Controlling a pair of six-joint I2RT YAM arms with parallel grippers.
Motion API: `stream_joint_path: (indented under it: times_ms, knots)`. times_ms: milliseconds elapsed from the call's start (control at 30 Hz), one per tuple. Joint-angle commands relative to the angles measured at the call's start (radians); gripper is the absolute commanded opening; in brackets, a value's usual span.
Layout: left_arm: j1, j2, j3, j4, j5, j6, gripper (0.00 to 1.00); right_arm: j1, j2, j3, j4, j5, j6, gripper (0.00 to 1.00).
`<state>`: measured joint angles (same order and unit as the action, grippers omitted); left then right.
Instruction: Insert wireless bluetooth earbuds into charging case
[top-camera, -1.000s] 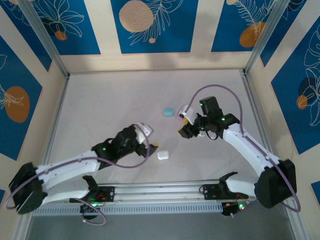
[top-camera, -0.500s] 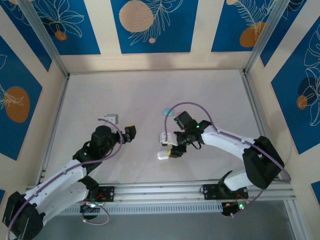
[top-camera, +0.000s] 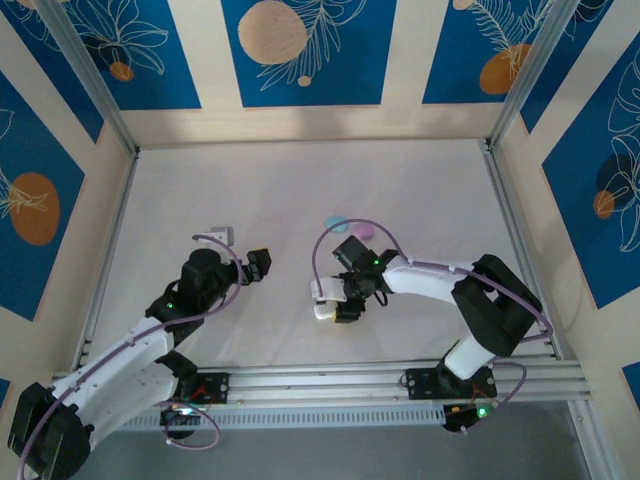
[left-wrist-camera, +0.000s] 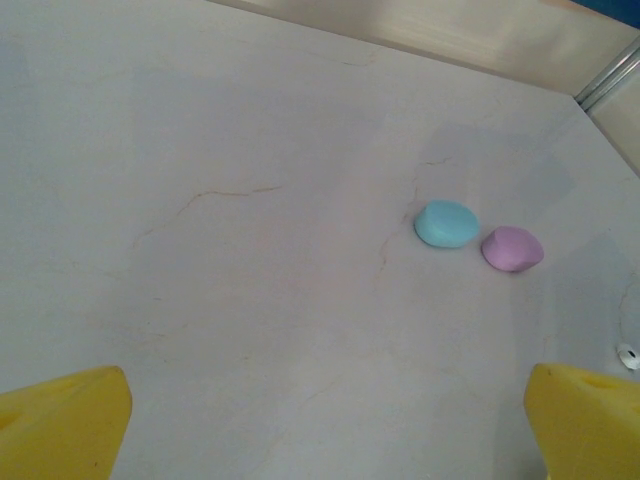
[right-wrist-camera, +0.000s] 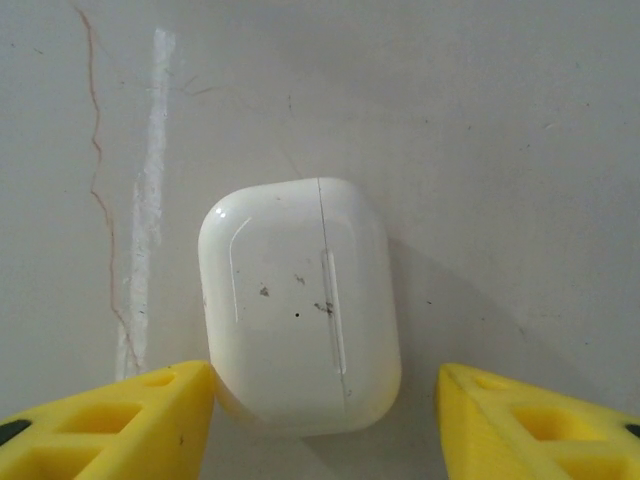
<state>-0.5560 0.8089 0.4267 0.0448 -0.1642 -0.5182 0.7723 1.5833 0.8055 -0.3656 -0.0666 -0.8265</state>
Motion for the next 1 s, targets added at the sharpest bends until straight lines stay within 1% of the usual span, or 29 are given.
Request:
stream_joint_path:
  times_ms: [0,133,200,267,333,400,467,600,800,867,967]
  knots:
    - [0.017,0.001,-0.005,0.013,0.023,-0.008,1.0,0.01,0.033,0.018,0.002,-0.023,0.007,0.58]
    - [0.02,-0.002,-0.005,0.017,0.036,-0.008,1.0,0.017,0.078,0.053,-0.047,-0.056,0.002,0.57]
    - [0.021,-0.012,-0.019,0.047,0.043,0.004,1.0,0.022,0.105,0.074,-0.071,-0.054,-0.001,0.54]
    - [0.022,-0.022,-0.032,0.076,0.036,0.012,1.0,0.025,0.12,0.075,-0.065,-0.047,0.005,0.53]
    - [0.029,-0.02,-0.027,0.078,0.038,0.021,1.0,0.028,0.127,0.07,-0.049,-0.042,0.016,0.51]
    - [0.033,-0.011,-0.012,0.075,0.048,0.026,1.0,0.028,0.128,0.068,-0.039,-0.029,0.038,0.47]
    - [0.035,-0.003,-0.002,0.077,0.055,0.024,1.0,0.029,0.115,0.06,-0.031,-0.034,0.042,0.46]
    - [0.036,0.007,0.0,0.098,0.073,0.001,1.0,0.027,0.052,0.032,0.036,-0.05,0.058,0.43]
    - [0.036,0.01,0.002,0.127,0.126,-0.004,1.0,0.003,-0.098,0.002,0.097,-0.079,0.086,0.42]
    - [0.036,0.019,0.007,0.14,0.161,0.005,0.99,-0.013,-0.157,-0.008,0.117,-0.085,0.107,0.42]
    - [0.037,0.041,0.013,0.19,0.242,0.006,0.98,-0.038,-0.272,-0.038,0.177,-0.089,0.141,0.42]
